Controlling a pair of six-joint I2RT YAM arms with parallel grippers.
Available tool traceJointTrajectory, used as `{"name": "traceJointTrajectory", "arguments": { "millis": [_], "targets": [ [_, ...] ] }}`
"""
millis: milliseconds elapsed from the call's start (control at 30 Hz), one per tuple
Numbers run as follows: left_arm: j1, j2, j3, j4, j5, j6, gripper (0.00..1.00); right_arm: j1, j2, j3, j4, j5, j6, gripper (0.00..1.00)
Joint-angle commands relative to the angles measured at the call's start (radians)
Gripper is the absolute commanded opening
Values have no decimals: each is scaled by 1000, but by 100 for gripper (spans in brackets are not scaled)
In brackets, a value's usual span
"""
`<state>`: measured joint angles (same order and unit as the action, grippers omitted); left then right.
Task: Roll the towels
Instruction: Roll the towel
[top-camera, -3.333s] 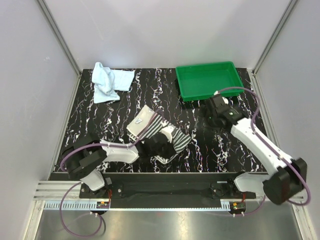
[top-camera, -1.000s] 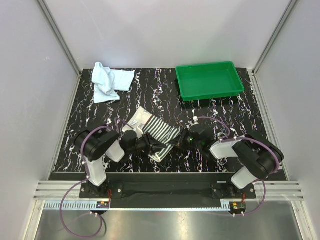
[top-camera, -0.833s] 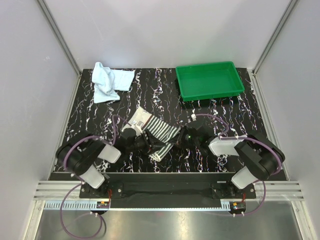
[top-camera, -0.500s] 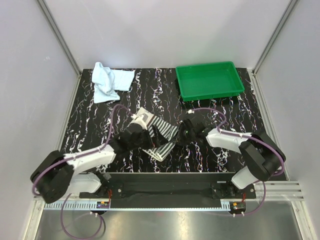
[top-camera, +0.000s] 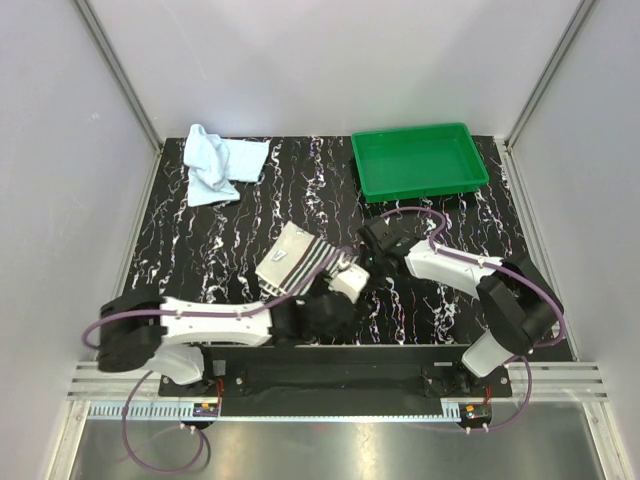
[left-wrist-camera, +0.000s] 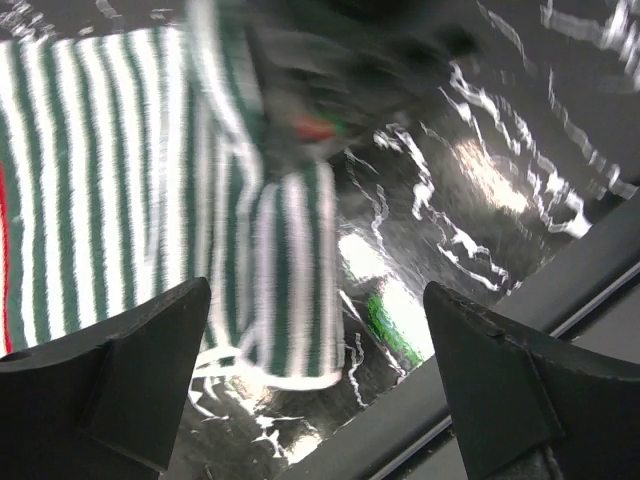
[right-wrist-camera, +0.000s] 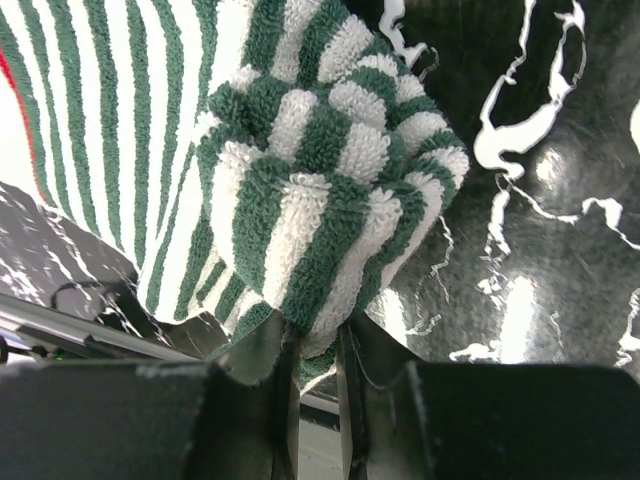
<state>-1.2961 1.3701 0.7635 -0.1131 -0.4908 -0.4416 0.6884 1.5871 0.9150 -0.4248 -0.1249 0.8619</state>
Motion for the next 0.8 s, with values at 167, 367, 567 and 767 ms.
{"name": "traceJointTrajectory", "arguments": {
  "millis": [167, 367, 567, 767],
  "targets": [
    [-108, 236, 166, -22, -216, 104, 88, 7, 5, 21, -123, -16, -46, 13],
    [-106, 331, 171, -14, -210, 93, 70, 7, -9, 18, -131, -19, -44, 12],
    [-106, 357, 140, 13, -177, 64, 34, 7, -10, 19, -140, -25, -46, 12],
    [-94, 362, 114, 65, -49, 80, 0, 2, -56, 37, -195, 5, -76, 44]
  ]
}}
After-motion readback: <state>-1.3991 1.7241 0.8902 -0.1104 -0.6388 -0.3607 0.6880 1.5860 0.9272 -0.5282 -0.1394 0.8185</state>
